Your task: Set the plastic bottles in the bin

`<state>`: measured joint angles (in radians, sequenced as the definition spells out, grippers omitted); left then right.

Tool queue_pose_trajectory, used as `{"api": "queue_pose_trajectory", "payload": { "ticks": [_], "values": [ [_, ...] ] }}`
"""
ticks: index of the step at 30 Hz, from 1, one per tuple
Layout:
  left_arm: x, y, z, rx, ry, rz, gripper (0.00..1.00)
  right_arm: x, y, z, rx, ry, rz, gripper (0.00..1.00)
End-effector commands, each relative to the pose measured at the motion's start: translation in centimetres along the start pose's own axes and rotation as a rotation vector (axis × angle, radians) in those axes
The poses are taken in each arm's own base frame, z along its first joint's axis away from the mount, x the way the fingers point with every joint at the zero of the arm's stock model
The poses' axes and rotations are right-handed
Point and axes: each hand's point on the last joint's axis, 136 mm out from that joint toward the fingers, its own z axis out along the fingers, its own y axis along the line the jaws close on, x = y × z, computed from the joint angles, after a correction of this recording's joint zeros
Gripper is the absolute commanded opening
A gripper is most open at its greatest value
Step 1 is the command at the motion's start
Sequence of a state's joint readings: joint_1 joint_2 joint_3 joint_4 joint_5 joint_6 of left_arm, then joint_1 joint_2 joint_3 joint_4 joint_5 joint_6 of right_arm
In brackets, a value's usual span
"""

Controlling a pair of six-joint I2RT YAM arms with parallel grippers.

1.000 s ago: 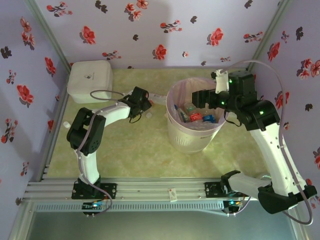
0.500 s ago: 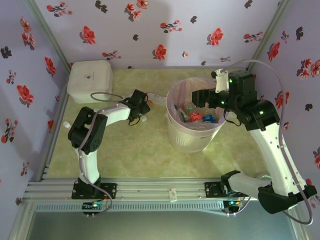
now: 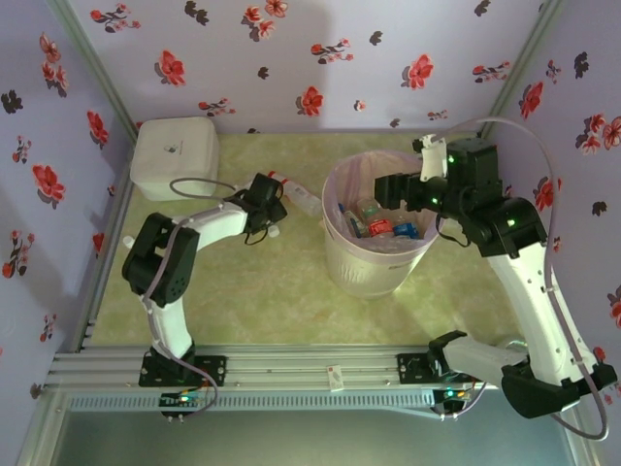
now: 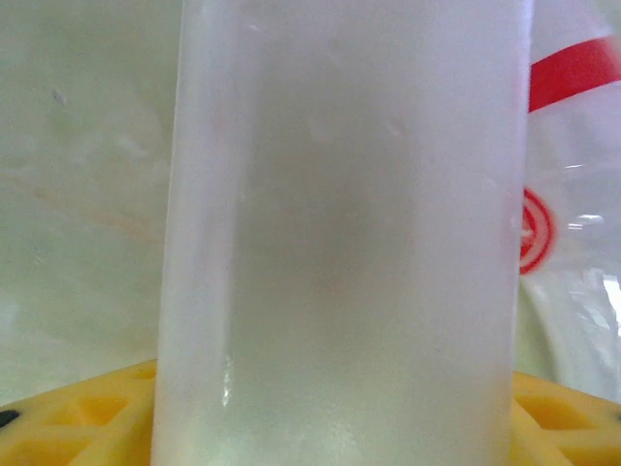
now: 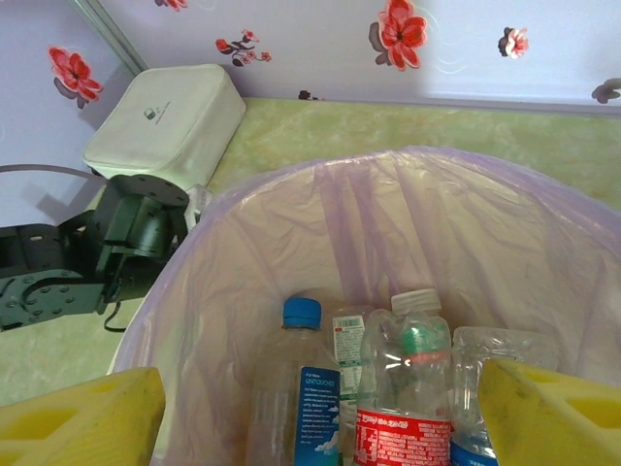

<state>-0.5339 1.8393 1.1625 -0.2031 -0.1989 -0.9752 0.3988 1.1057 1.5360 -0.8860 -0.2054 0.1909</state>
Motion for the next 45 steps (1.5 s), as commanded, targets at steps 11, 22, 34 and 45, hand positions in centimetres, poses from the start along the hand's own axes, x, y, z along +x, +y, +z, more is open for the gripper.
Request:
{"api": "queue_pose_trajectory", "payload": {
  "ticks": [11, 22, 34, 45],
  "values": [
    [-4.2, -6.5, -13.6, 0.417, -0.254, 0.287, 0.16, -5.1, 4.6, 1.7, -0.230, -0.089, 0.070, 0.87],
    [-3.0, -10.3, -25.2, 0.776, -0.476, 0.510, 0.00, -8.1, 12.4, 5.5, -0.418, -0.120, 0.036, 0.99],
    [0.2, -13.1, -29.4, 0.994, -0.485, 0.634, 0.00, -9.5, 14.6, 10.1, -0.512, -0.109, 0.124, 0.96],
    [1.3, -13.8, -29.3, 0.999, -0.469, 0.685, 0.00, -9.2, 15.0, 11.3, -0.540, -0.089, 0.139, 0.67]
  ]
}}
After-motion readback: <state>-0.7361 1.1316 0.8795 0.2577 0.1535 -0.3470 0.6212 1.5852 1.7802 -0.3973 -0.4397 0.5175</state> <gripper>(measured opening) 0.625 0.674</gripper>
